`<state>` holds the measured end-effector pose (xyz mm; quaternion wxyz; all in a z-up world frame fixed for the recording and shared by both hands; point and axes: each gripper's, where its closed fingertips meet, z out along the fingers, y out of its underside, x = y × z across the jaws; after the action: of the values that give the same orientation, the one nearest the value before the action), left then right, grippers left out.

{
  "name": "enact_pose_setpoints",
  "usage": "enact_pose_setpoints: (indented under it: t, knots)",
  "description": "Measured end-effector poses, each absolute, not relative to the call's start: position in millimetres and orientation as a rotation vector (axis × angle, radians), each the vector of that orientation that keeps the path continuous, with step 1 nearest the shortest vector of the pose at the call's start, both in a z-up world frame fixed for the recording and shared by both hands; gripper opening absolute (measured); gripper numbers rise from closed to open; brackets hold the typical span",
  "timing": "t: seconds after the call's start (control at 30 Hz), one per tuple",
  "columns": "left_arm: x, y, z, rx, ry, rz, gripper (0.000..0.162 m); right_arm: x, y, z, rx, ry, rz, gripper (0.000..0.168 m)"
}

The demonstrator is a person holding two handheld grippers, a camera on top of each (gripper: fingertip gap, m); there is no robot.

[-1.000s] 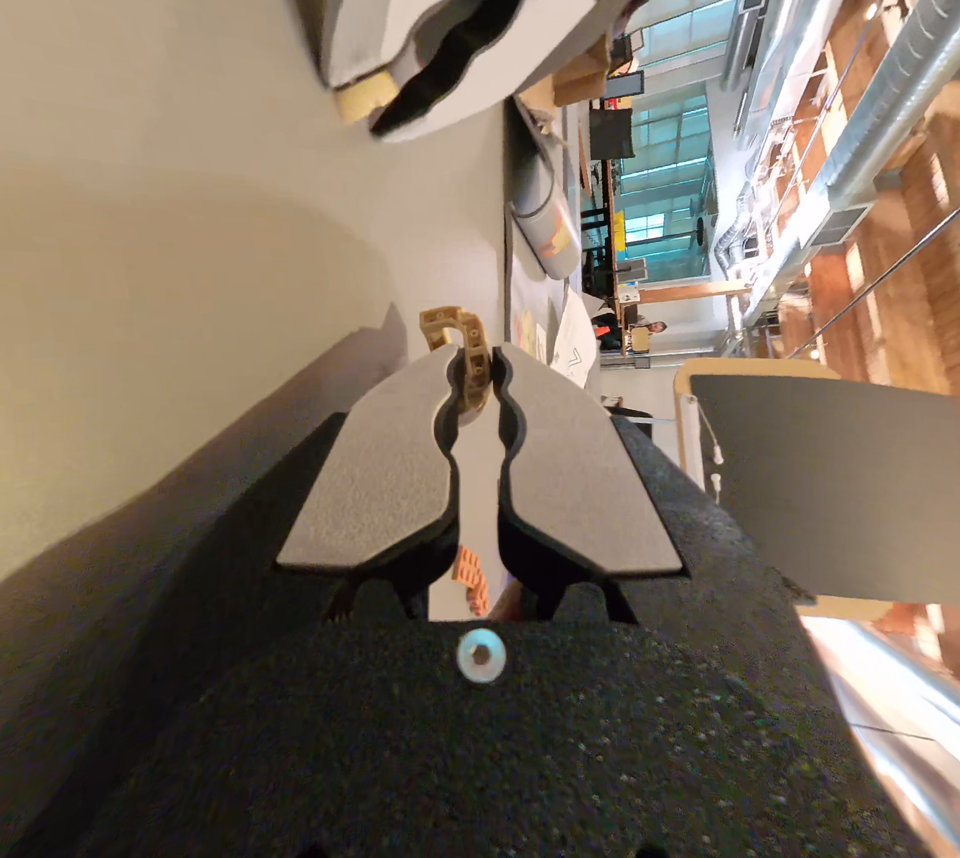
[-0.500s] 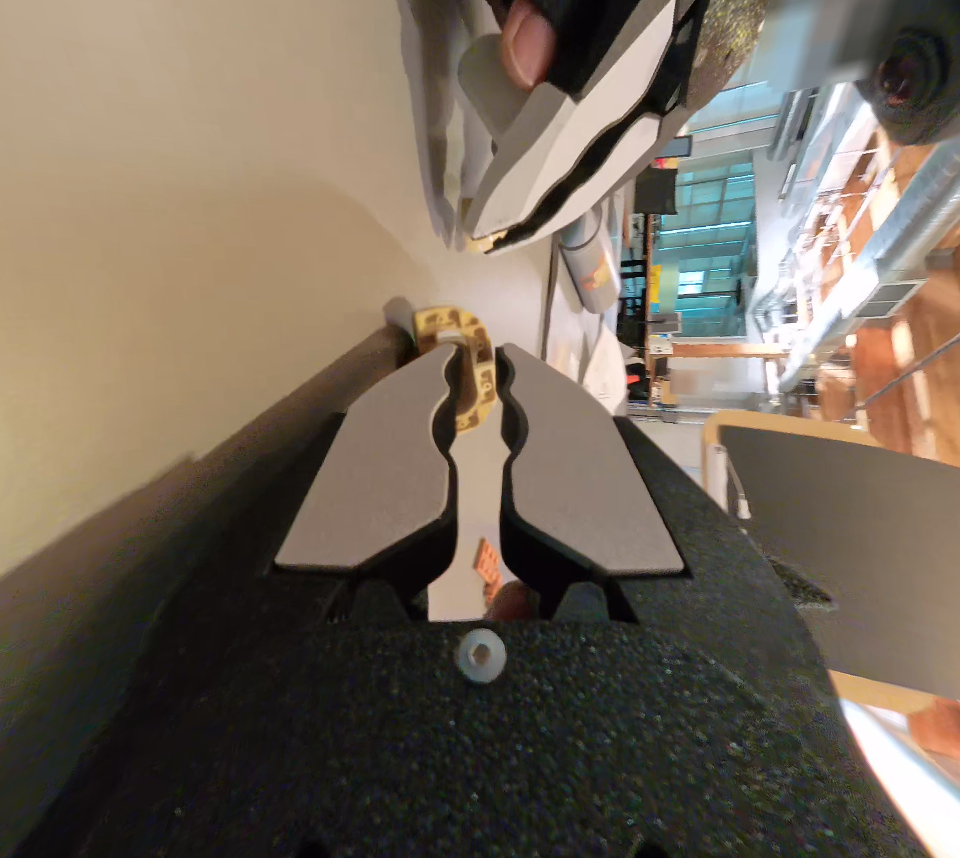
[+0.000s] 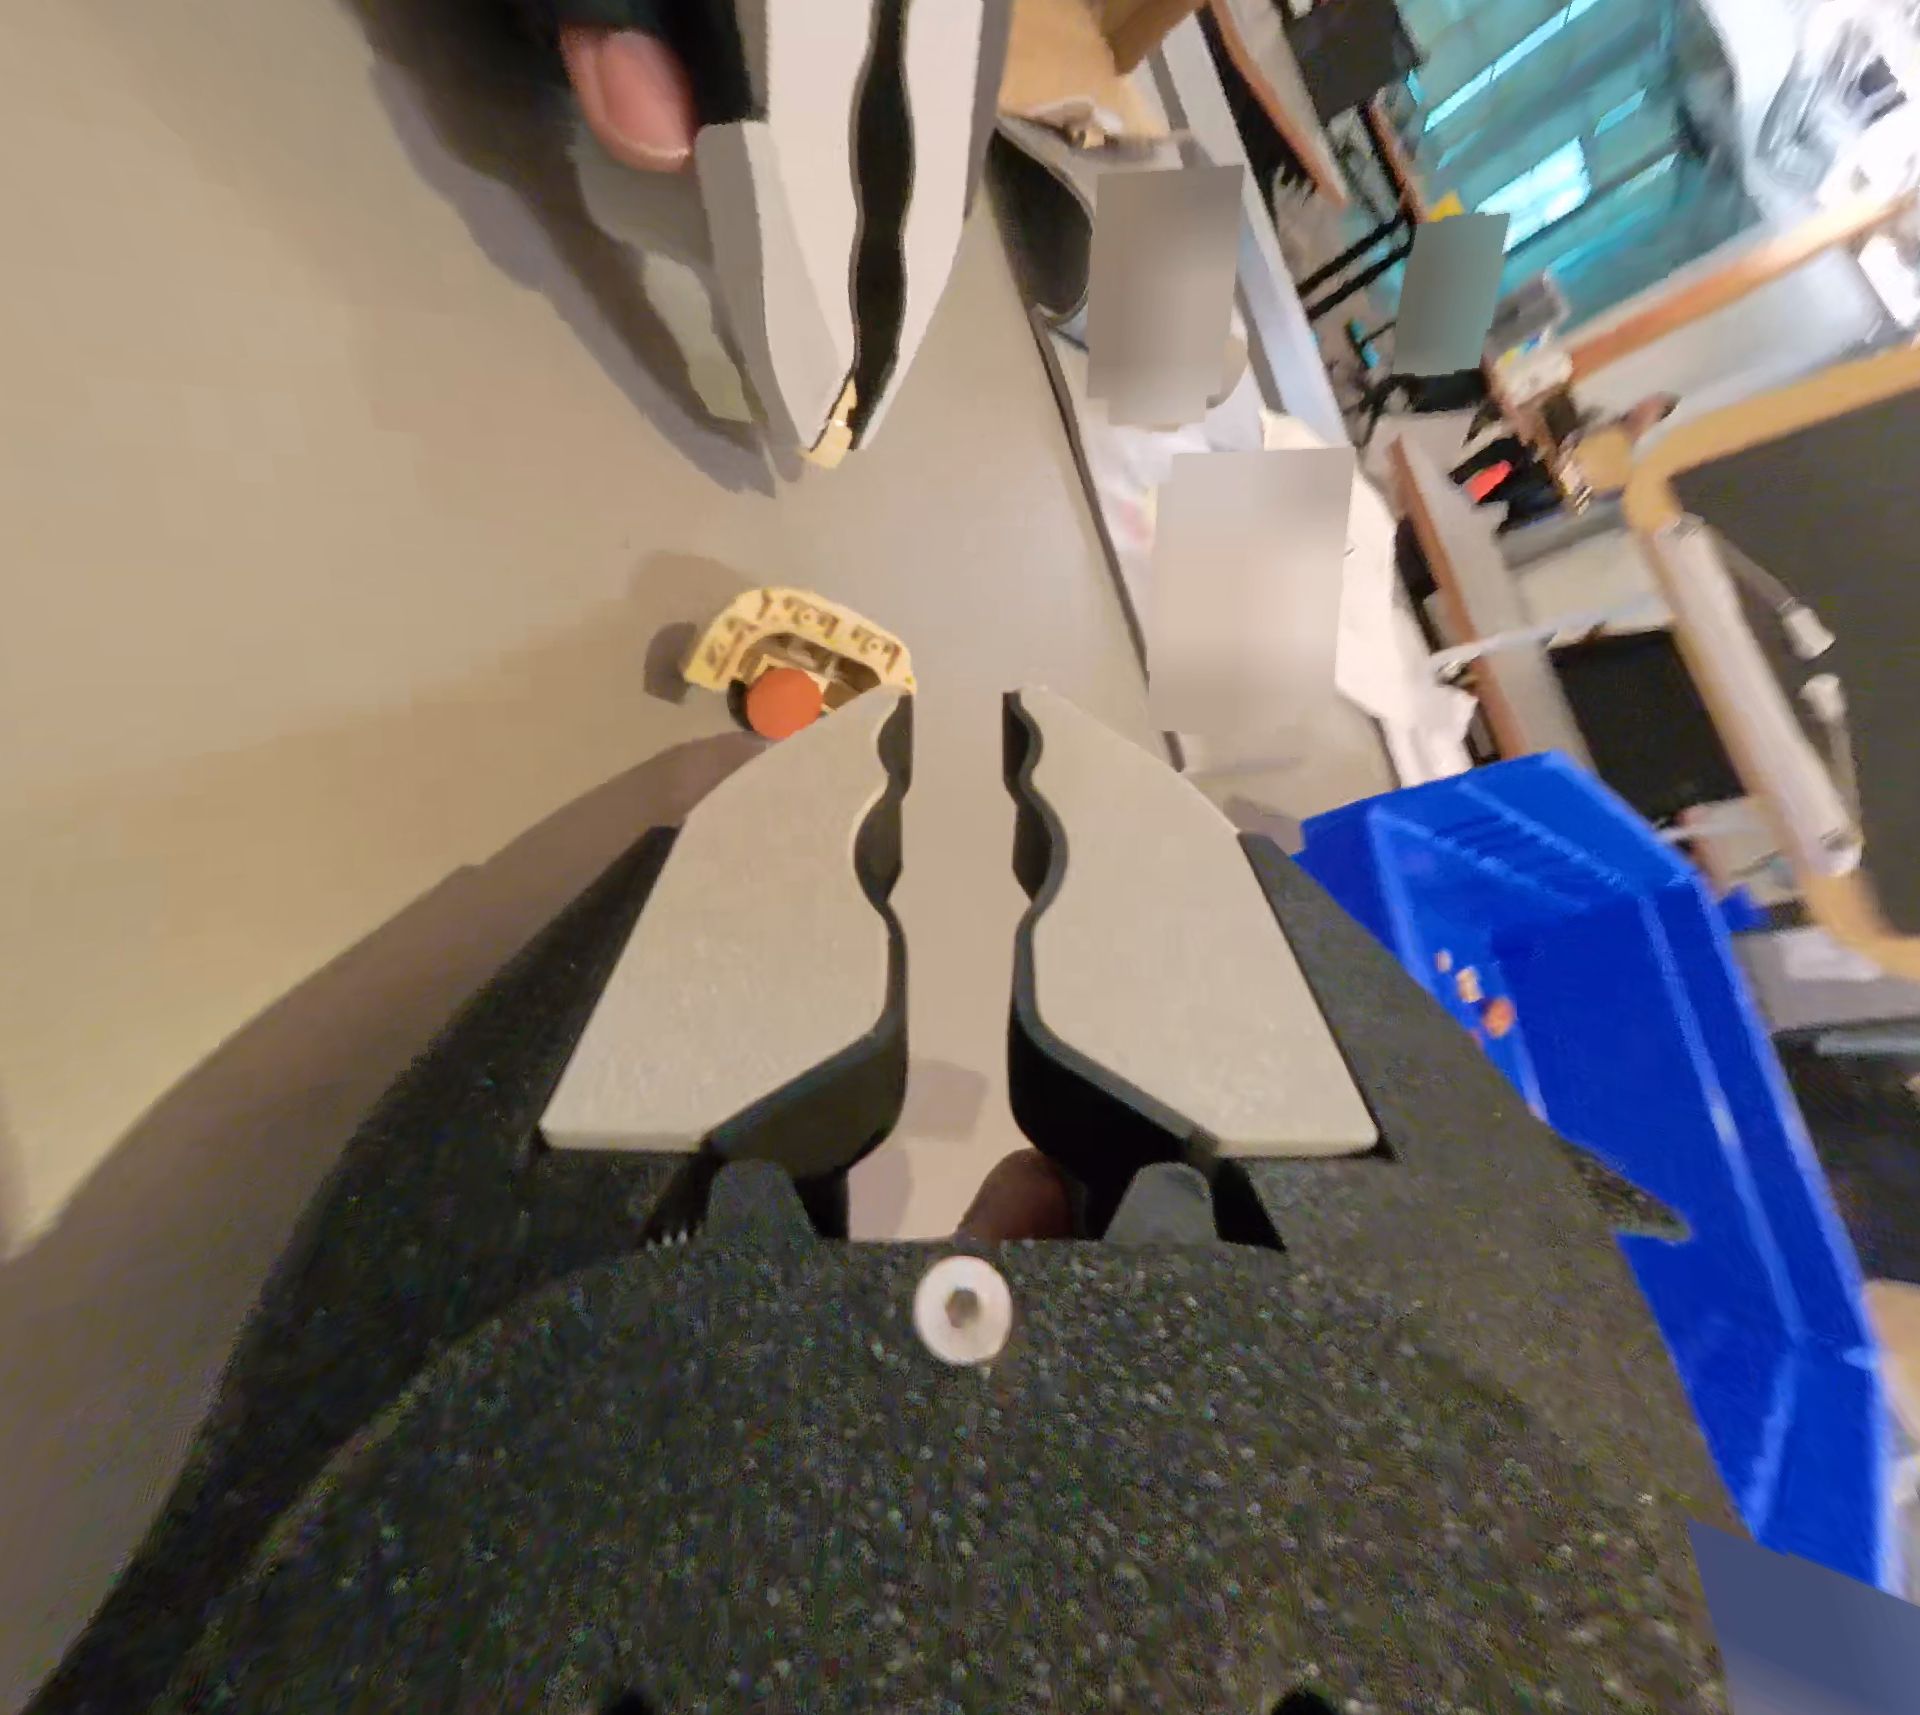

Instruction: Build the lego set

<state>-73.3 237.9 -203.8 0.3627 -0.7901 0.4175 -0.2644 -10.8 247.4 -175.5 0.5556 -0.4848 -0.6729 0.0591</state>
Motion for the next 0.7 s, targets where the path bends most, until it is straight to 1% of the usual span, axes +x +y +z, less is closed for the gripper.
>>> enact_pose_setpoints:
  t: [0.17, 0.23, 0.3, 0.47, 0.5, 0.53, 0.6, 0.7]
  knots:
    - [-82, 242, -194, -1.988, 0.97, -0.59, 0.013, -25, 239, -175, -1.48, -1.408, 0.305, 0.016]
    - [-84, 242, -191, -1.965, 0.949, -0.57, 0.013, -29, 233, -182, -1.606, -1.384, 0.317, 0.02]
    - [-85, 242, -187, -1.944, 0.934, -0.559, 0.013, -31, 230, -186, -1.685, -1.353, 0.268, 0.025]
    - [-85, 239, -186, -1.916, 0.952, -0.536, 0.013, -27, 234, -202, -1.82, -1.293, 0.038, 0.028]
    - [-84, 239, -186, -1.914, 0.96, -0.53, 0.013, -26, 235, -206, -1.839, -1.286, -0.005, 0.027]
    - [-84, 238, -187, -1.913, 0.968, -0.525, 0.013, -25, 236, -210, -1.855, -1.278, -0.033, 0.022]
    - [-83, 237, -187, -1.906, 0.978, -0.515, 0.013, -24, 238, -212, -1.868, -1.246, -0.046, 0.007]
    - [-82, 236, -186, -1.889, 0.988, -0.502, 0.013, -22, 242, -212, -1.93, -1.149, 0.037, 0.007]
